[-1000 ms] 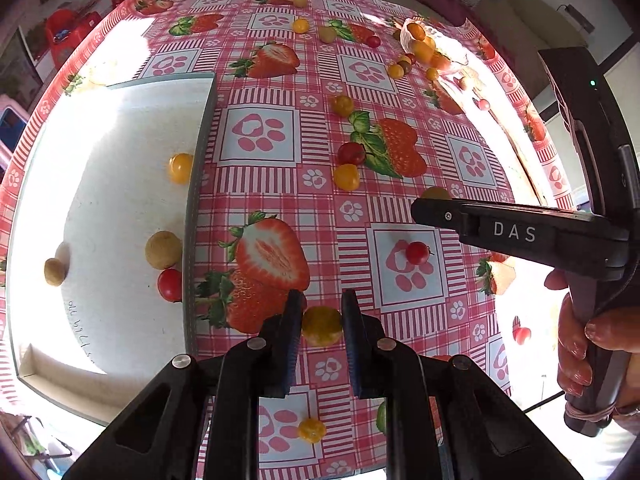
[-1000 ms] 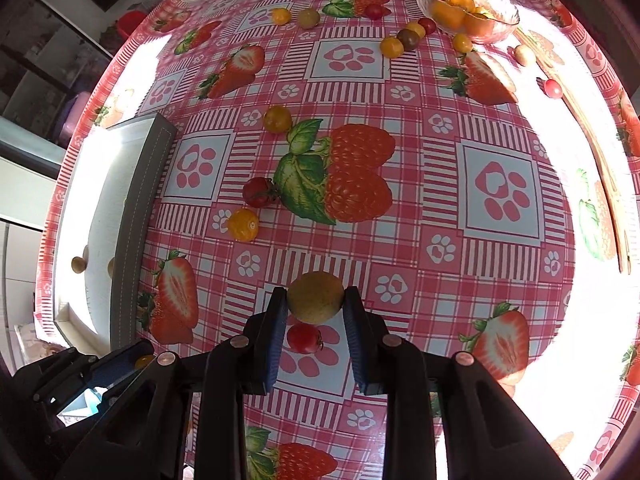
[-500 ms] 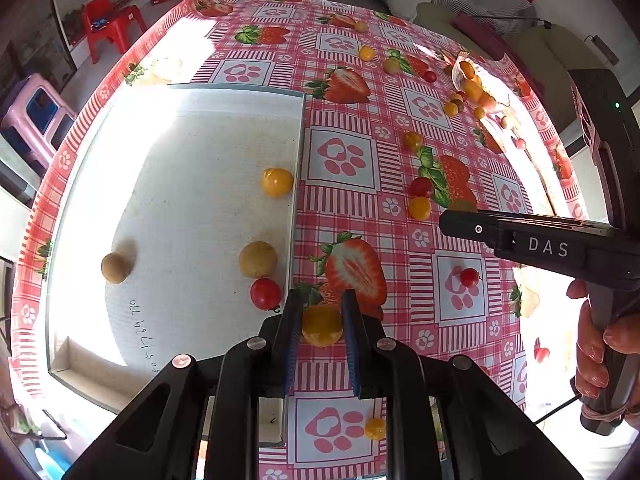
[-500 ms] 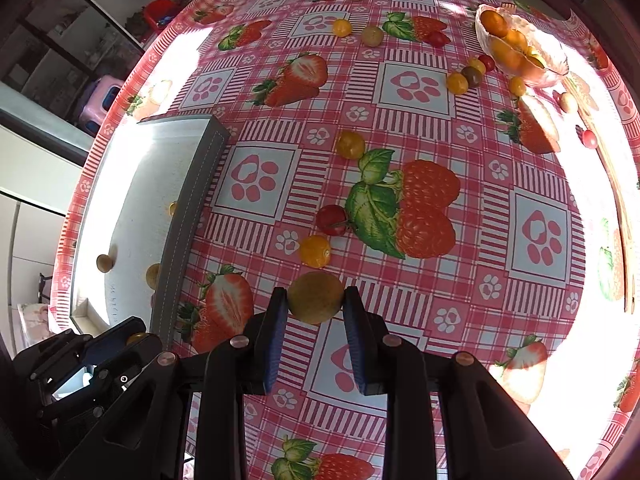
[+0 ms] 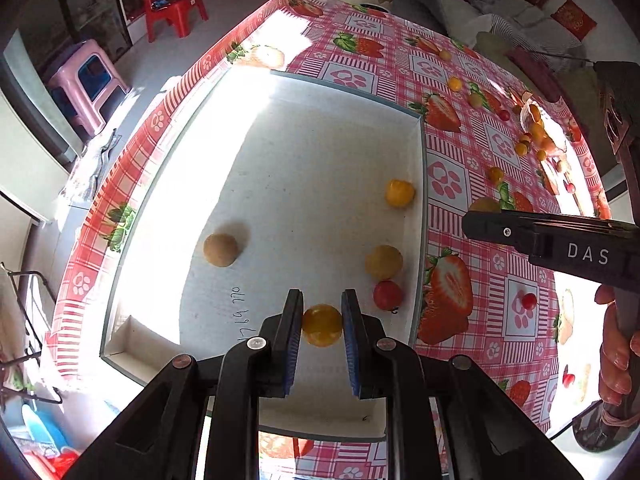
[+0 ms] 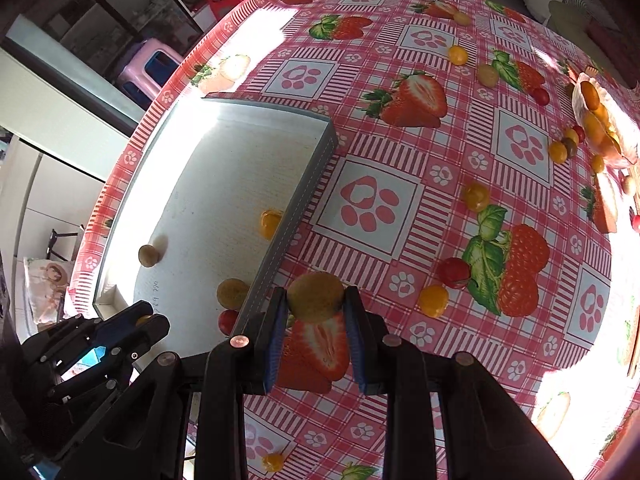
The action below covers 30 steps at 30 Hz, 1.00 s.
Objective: Organize fruits
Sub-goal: 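Carry the yellow tomato in left tool and brown fruit in right tool to tray, then open left tool to drop yellow tomato in tray while right tool releases brown fruit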
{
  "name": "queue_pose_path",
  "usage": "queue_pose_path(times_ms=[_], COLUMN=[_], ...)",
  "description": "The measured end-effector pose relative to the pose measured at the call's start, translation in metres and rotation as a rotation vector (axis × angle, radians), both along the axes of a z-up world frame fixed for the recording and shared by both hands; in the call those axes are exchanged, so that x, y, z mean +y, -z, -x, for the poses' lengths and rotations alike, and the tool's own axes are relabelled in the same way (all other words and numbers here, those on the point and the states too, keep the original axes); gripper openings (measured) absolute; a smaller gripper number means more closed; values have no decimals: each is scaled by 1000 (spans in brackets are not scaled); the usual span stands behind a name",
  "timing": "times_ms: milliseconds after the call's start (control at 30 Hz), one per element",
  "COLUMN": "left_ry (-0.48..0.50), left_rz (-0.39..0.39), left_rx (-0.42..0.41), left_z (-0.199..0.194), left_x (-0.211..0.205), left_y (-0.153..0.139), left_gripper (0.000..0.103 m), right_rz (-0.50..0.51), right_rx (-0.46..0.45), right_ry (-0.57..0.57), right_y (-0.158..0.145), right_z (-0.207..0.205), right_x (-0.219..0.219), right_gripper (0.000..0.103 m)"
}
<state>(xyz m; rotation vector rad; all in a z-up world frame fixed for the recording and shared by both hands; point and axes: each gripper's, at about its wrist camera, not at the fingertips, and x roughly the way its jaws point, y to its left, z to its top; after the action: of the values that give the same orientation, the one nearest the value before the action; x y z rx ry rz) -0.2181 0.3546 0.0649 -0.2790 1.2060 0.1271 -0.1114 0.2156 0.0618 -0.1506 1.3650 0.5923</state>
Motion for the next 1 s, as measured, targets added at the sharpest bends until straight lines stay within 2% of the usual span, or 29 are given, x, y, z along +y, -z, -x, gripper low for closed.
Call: queue_pose_path(times_ms=[467, 1000], left_ry=[-125, -118], left_rz=[-34, -82], left_rx=[41, 70], left_z=[12, 8], left_x=[45, 44], left_y=[25, 44], left_gripper=[21, 21], right_rz=[-26, 42], right_rx=[47, 62], right_ry=[-131, -144], right_y=[16, 49], right_z=[10, 9], right_x=[75, 100], right_gripper=[31, 32])
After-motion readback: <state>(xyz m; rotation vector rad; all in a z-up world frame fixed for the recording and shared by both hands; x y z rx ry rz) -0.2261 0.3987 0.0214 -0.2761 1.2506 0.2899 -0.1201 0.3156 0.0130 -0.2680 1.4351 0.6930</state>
